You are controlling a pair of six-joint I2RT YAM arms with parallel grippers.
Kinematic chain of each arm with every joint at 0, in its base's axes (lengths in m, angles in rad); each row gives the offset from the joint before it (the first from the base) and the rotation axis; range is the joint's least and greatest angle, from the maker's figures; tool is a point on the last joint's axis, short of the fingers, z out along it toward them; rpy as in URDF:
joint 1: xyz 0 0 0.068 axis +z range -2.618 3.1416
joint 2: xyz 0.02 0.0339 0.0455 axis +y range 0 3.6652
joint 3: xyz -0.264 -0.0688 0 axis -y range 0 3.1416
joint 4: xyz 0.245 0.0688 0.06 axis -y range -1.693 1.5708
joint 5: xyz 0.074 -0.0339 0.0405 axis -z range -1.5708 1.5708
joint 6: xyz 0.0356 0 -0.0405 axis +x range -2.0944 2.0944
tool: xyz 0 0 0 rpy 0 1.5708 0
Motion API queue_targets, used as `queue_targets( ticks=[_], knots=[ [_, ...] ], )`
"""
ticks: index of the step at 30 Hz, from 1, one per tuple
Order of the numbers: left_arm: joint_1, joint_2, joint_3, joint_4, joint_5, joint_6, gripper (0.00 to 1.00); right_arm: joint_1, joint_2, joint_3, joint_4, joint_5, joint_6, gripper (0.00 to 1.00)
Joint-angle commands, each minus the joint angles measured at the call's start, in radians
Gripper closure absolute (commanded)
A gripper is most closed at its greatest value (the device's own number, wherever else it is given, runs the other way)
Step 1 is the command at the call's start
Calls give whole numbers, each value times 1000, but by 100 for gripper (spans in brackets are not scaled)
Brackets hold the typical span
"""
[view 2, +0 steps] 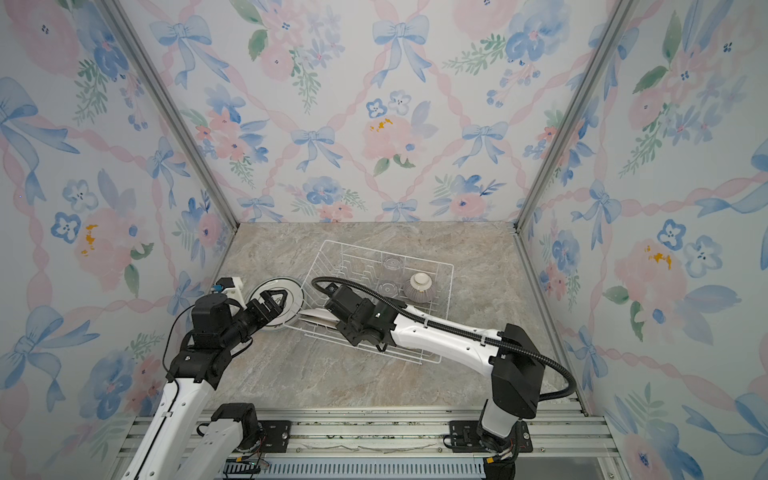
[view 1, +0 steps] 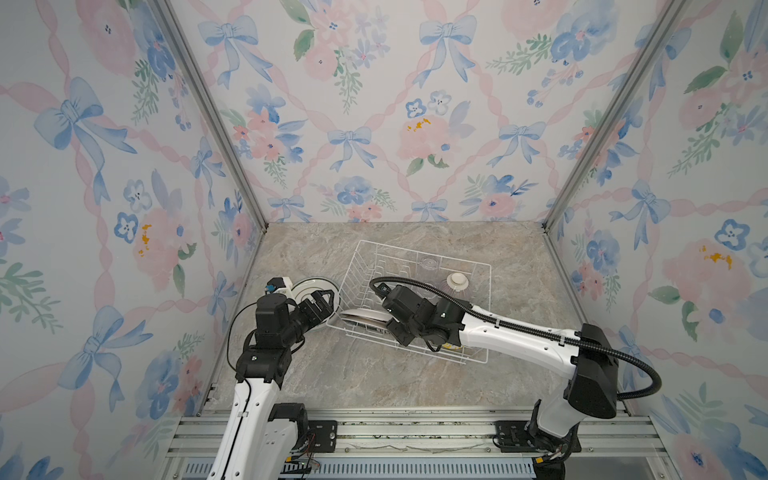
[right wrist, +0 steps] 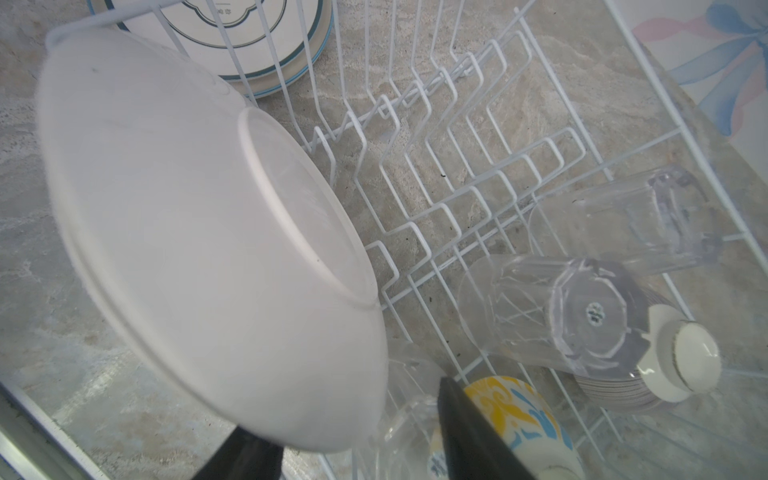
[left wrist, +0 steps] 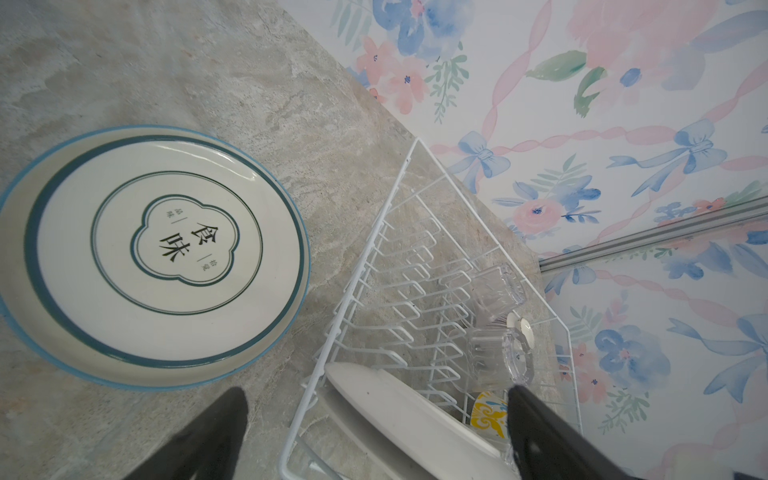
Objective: Unload the mixed dishes from the dish rack
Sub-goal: 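Reach the right gripper into the rack toward the red-green rimmed plate, then grasp the red-green rimmed plate and lift it with the right gripper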
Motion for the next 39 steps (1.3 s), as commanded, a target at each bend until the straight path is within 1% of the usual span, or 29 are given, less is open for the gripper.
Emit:
queue_targets(
  ticks=[1,2,9,16,20,22,26,34,36,39],
  knots=[
    [-9,-13,21,-16,7,-19,2,5,36,30,5,13,-65,46],
    [-10,-14,22,-16,7,-22,2,5,37,27,11,2,-80,48],
    [-20,-14,27,-15,5,-33,2,5,31,5,48,-42,-149,54],
    [-39,-5,25,-14,-21,-43,2,0,17,-21,57,-79,-193,57],
    [-51,2,22,-14,-36,-47,2,-7,11,-28,62,-87,-202,67],
    [-58,3,18,-15,-41,-49,2,-13,10,-30,63,-93,-204,68],
    [-66,5,9,-14,-49,-52,2,-21,0,-41,76,-108,-206,74],
    [-75,-4,-14,-15,-82,-56,2,-56,-8,-43,78,-146,-204,77],
    [-75,-2,-12,-14,-86,-53,2,-63,-15,-39,73,-160,-209,80],
    [-75,-8,-8,-14,-105,-33,2,-70,-26,-43,83,-170,-219,81]
  ],
)
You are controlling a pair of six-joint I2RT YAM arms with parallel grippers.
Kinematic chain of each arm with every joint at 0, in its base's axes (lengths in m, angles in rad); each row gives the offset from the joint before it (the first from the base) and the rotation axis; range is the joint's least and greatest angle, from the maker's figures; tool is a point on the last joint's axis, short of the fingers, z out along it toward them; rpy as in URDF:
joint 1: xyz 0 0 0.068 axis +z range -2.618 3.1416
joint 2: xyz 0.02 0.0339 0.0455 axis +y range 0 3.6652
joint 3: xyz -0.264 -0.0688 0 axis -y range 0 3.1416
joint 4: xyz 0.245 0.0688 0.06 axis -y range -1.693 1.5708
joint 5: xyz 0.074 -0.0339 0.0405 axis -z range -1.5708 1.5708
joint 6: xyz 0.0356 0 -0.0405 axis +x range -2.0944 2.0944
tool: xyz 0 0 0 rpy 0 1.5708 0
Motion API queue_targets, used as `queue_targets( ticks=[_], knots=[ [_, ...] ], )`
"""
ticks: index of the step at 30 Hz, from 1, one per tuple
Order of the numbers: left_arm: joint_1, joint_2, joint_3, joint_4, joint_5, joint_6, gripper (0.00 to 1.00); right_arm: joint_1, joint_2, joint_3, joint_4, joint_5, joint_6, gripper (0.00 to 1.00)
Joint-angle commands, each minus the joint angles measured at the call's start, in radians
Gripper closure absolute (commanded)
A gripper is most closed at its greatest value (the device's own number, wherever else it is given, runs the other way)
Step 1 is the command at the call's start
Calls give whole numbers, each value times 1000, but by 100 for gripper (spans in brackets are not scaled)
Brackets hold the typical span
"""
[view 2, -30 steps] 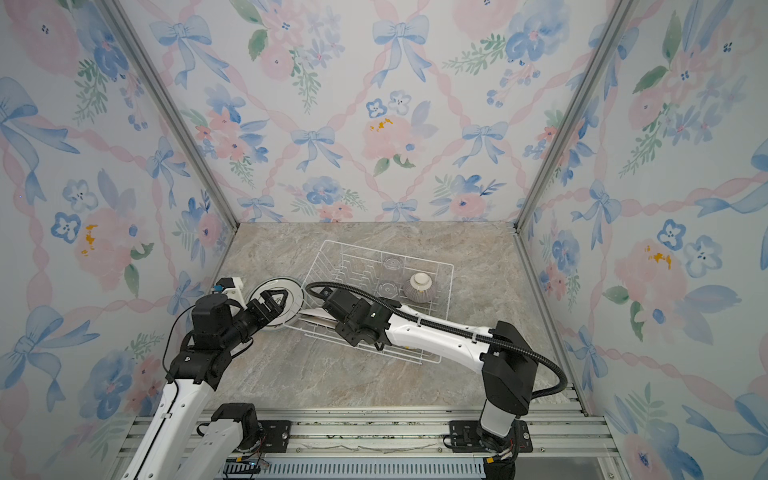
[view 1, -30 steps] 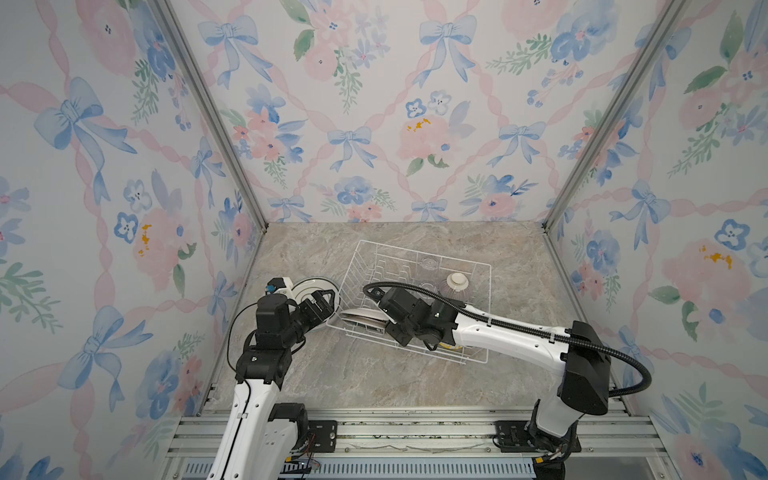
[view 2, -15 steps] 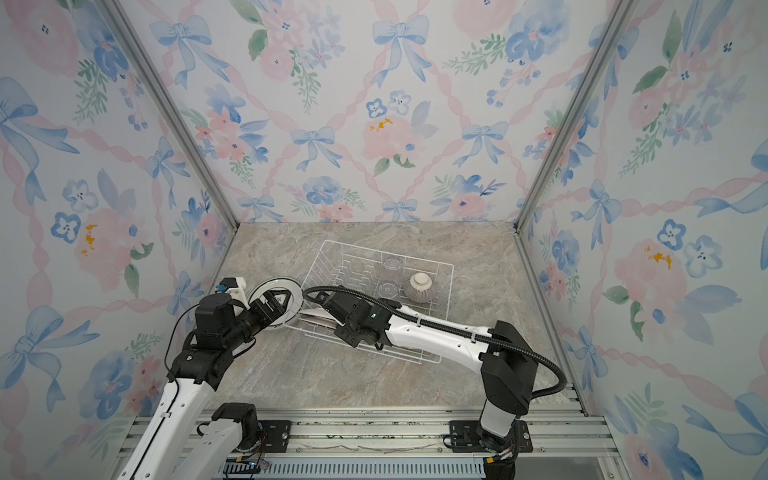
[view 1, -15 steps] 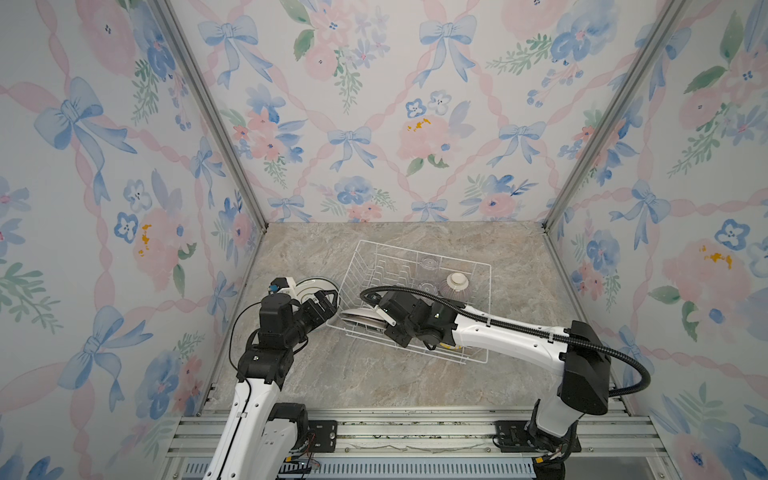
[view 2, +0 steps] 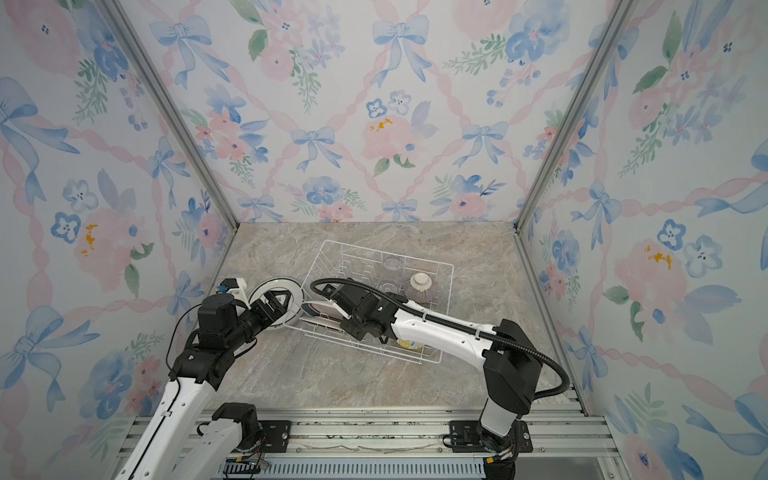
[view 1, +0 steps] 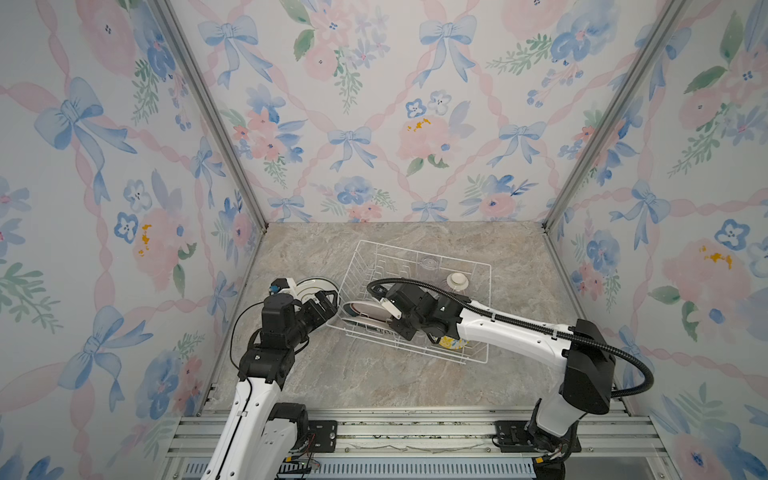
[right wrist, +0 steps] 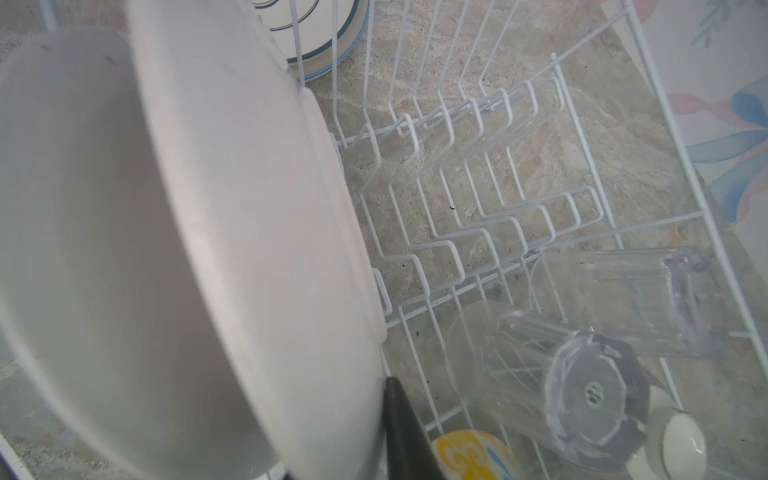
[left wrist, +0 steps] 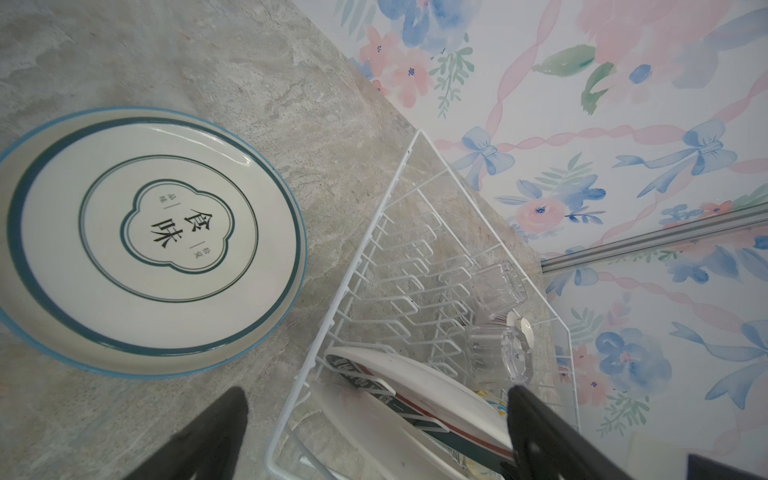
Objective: Unload the mixed dishes from the dish rack
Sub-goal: 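Grasp the red-green rimmed plate and lift it with the right gripper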
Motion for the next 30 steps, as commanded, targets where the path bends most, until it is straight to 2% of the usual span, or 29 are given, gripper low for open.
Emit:
queue_targets(
  ticks=[1,5,8,15,21,30],
  knots=[
    [-5,-16,-11,-11,-46,22,2,-3,-35,-15,5,-78,-7,81],
    [-5,-45,-35,-1,-138,31,2,-16,-35,-35,44,-111,-20,84],
    [-5,-57,-40,22,-167,53,2,-28,-35,-53,71,-133,-9,87],
    [-5,-82,-35,21,-130,66,2,-28,-97,-83,128,-110,11,89],
    [-5,-79,-26,21,-114,47,2,-26,-152,-97,138,-67,28,98],
    [-4,-58,2,28,-117,25,2,-26,-215,-112,185,-60,62,100]
  ],
)
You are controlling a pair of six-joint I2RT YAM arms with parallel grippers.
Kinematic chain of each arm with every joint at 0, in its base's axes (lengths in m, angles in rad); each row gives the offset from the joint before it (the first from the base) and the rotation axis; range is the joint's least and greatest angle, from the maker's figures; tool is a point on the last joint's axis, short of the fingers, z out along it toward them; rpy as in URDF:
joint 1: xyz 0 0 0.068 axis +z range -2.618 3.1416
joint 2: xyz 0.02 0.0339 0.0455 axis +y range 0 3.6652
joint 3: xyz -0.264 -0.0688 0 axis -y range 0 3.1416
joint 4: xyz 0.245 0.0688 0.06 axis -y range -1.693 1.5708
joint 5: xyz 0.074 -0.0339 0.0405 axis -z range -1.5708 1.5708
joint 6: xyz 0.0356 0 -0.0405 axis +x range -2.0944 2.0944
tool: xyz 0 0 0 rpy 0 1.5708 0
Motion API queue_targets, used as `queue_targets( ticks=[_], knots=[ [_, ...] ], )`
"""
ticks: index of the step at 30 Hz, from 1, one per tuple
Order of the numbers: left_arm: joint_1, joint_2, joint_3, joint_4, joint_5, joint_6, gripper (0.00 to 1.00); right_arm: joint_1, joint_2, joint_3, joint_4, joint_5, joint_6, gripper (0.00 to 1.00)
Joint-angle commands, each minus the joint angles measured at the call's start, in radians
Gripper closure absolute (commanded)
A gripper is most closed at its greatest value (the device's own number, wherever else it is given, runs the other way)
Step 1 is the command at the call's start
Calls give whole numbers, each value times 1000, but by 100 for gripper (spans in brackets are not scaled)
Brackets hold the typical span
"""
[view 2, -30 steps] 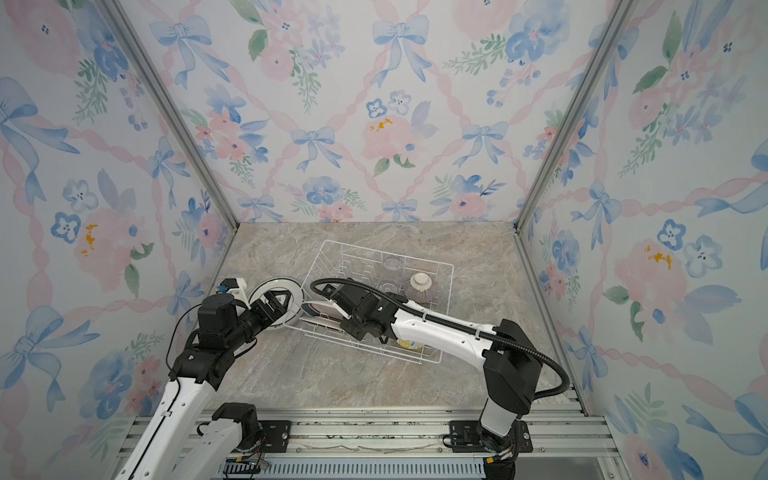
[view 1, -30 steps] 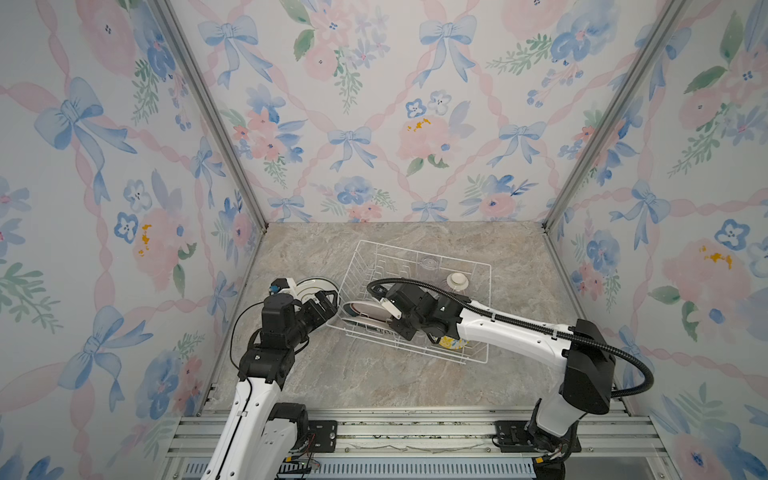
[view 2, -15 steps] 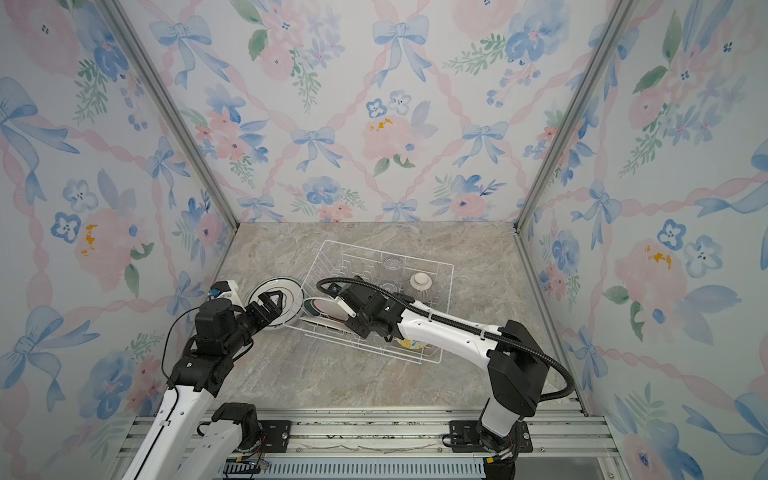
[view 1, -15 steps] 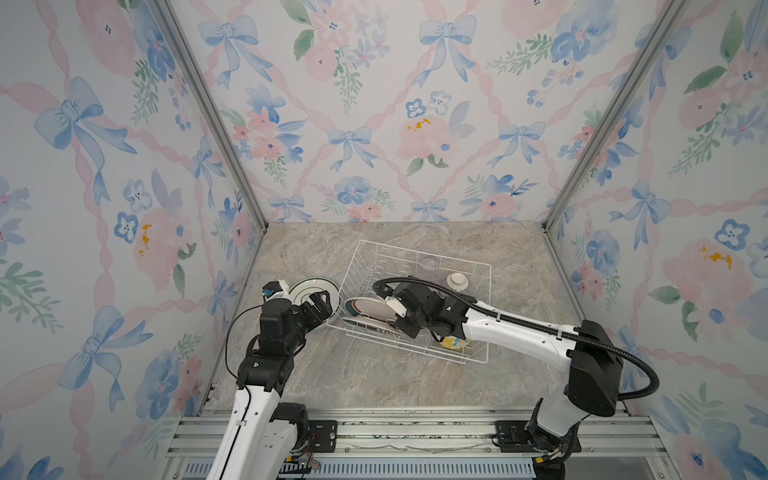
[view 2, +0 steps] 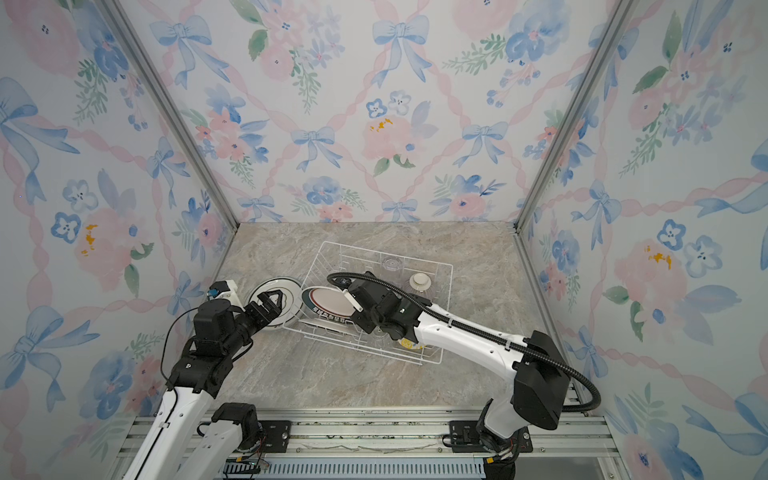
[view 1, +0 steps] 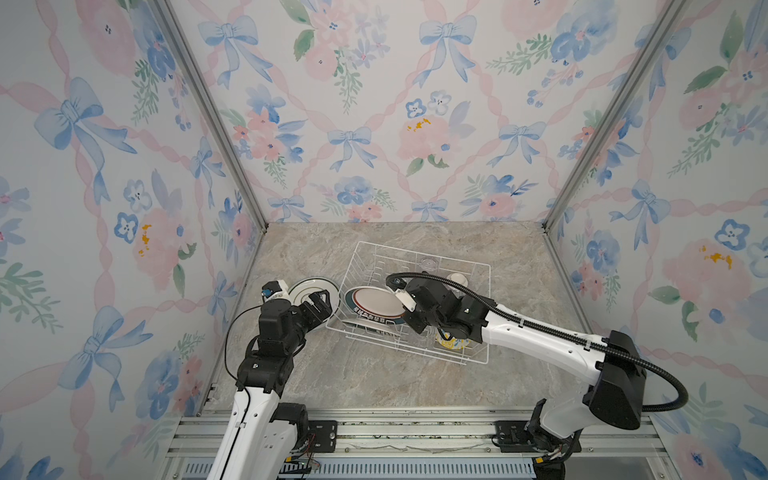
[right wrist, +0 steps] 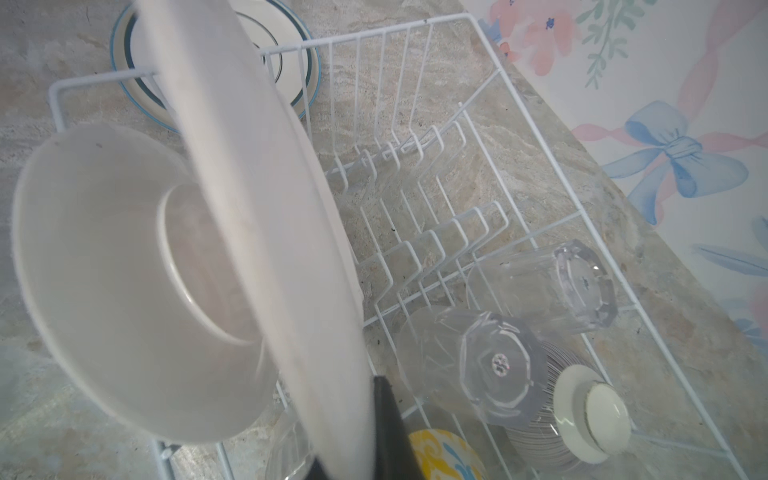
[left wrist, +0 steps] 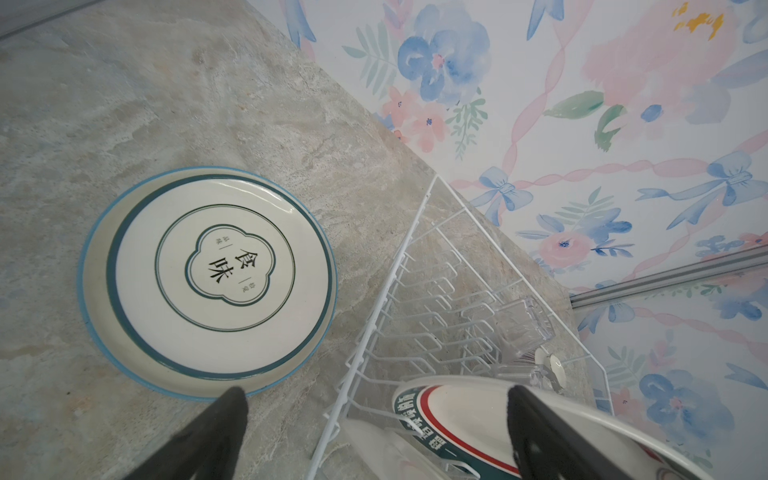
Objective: Unload the mixed dishes from the dish rack
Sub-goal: 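Grasp the red-green rimmed plate and lift it with the right gripper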
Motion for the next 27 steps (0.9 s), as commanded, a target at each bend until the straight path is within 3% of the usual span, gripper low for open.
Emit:
queue_targets(
  ticks=[1,11,20,27],
  knots=[
    [-5,9,29,16,8,-10,2,8,-47,2,59,-80,59,100],
    [-5,23,39,35,41,-37,2,4,-59,74,22,-23,124,100],
    [-5,34,68,54,59,-46,2,-38,-70,140,5,-43,235,100],
    [-6,19,60,110,104,-58,2,-152,-74,159,12,-187,434,100]
  ],
)
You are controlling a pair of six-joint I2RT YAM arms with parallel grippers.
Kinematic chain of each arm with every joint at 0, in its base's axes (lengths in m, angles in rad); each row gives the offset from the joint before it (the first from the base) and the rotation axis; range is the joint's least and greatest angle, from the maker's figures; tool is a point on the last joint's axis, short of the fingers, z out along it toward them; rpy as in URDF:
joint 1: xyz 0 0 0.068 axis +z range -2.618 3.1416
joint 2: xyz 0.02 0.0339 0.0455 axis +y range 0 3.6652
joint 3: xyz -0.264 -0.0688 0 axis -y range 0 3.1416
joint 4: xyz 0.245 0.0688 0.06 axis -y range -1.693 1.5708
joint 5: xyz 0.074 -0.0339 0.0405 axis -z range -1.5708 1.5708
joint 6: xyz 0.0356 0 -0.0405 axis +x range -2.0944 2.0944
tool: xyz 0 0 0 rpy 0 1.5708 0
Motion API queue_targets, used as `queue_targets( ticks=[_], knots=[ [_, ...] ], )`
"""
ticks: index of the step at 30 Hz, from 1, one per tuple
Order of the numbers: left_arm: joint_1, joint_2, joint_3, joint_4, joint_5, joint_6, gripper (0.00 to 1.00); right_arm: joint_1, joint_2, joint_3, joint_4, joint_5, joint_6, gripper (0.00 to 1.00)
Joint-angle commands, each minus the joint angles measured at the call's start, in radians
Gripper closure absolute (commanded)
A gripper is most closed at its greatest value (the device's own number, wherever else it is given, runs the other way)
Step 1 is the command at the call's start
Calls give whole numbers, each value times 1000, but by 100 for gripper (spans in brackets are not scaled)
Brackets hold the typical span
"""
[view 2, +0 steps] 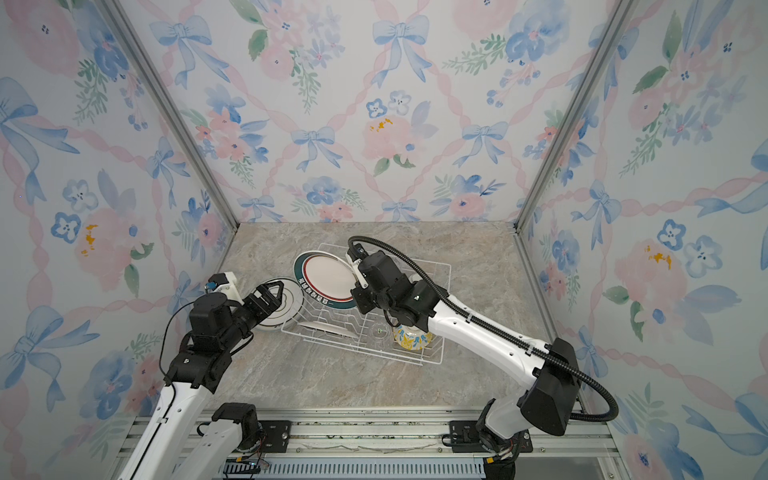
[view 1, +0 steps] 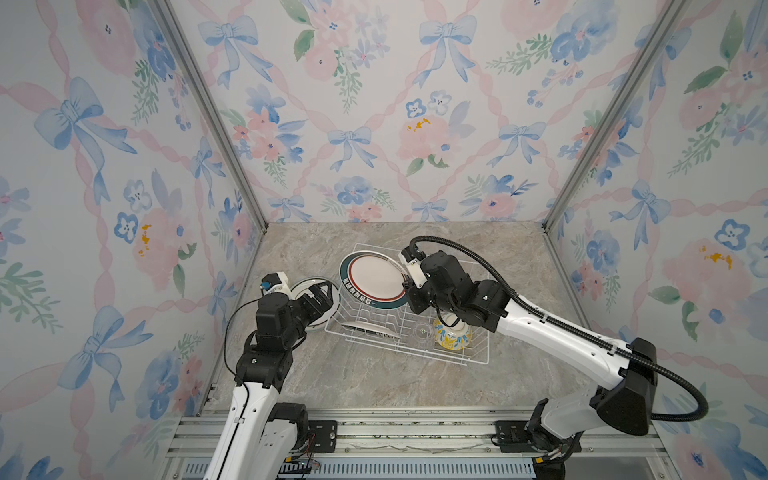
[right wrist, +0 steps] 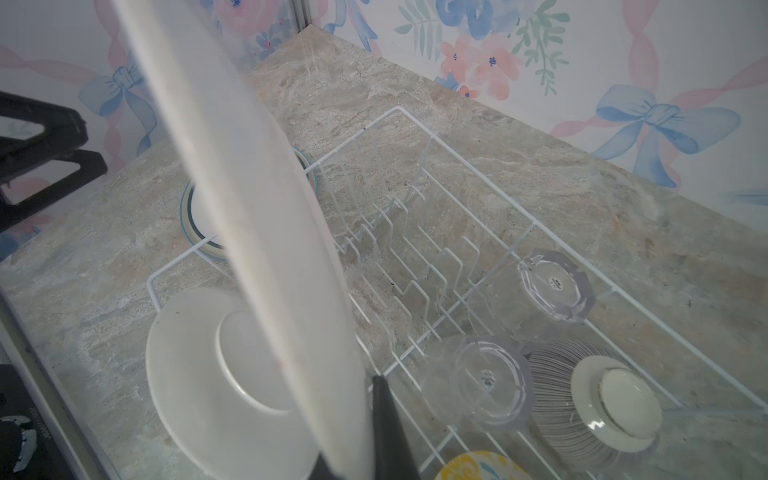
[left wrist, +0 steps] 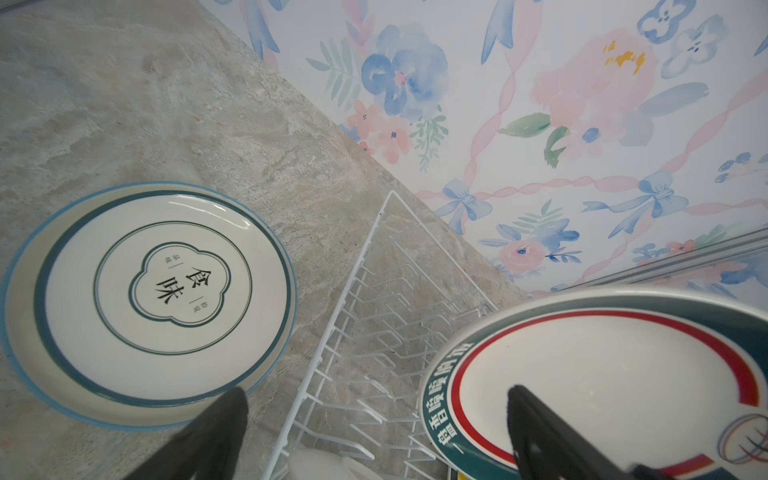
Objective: Unload the mixed dishes from the dish rack
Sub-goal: 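Grasp the red-green rimmed plate and lift it with the right gripper, then hand the red-green rimmed plate from the right gripper to the left gripper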
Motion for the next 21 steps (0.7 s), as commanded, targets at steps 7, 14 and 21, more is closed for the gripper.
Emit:
queue_targets(
  ticks=[7,14,21],
  knots=[
    [-16,-23,-59,174,101,-72,2,-144,-54,9,123,-224,276,100],
    [-42,4,-53,245,133,-74,2,-148,-49,25,160,-313,344,100],
    [-80,6,-69,320,123,-89,2,-146,-53,29,171,-352,371,100]
  ],
)
